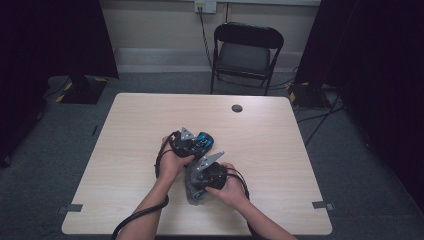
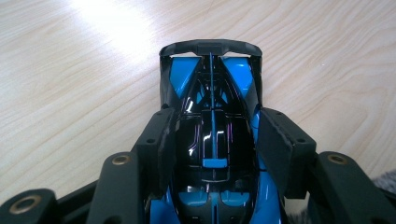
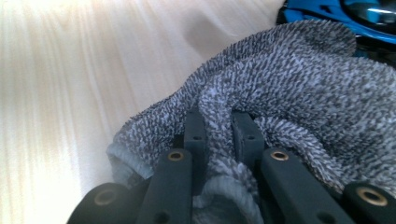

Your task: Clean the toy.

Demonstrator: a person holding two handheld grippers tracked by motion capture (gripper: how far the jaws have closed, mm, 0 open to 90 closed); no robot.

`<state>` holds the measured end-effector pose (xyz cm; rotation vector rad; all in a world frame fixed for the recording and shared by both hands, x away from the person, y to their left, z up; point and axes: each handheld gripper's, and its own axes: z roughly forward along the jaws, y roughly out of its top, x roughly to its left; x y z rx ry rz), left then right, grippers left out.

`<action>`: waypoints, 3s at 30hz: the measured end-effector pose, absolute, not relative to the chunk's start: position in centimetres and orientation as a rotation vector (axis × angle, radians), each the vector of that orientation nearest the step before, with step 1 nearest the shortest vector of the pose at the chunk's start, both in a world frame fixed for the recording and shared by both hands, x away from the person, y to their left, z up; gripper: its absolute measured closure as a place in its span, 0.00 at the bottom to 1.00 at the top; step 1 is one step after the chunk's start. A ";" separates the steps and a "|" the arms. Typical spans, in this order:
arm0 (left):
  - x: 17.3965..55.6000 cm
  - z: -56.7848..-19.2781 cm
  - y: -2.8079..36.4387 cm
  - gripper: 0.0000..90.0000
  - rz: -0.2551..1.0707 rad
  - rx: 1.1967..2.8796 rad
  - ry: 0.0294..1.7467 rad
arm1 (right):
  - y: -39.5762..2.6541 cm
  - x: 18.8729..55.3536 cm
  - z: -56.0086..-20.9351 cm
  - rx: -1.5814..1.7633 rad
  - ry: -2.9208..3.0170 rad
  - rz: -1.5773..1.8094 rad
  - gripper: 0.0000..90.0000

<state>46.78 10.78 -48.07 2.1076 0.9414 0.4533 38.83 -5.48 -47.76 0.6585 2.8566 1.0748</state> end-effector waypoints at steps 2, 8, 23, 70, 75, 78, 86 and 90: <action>46.8 -48.1 10.8 0.53 0.451 2.109 0.942 | -5.6 38.7 -47.8 0.632 2.867 1.087 0.88; 46.7 -48.1 10.7 0.53 0.457 2.109 0.942 | -6.1 38.1 -47.7 0.524 2.898 1.104 0.88; 46.7 -48.1 10.7 0.53 0.456 2.099 0.949 | -10.5 39.0 -44.4 0.610 2.789 1.136 0.88; 46.7 -48.2 10.9 0.53 0.457 2.090 0.942 | -12.4 45.2 -47.7 1.059 2.521 0.900 0.88; 46.6 -48.2 10.8 0.53 0.457 2.091 0.943 | -12.1 44.7 -47.8 1.061 2.527 0.912 0.88; 46.6 -48.2 10.8 0.53 0.464 2.096 0.943 | -11.9 44.4 -47.8 1.054 2.537 0.922 0.88; 46.6 -48.2 10.7 0.53 0.463 2.095 0.946 | -11.2 43.8 -48.0 1.017 2.562 0.944 0.88; 46.6 -48.2 10.8 0.53 0.467 2.096 0.945 | -10.8 43.5 -48.0 0.998 2.573 0.961 0.88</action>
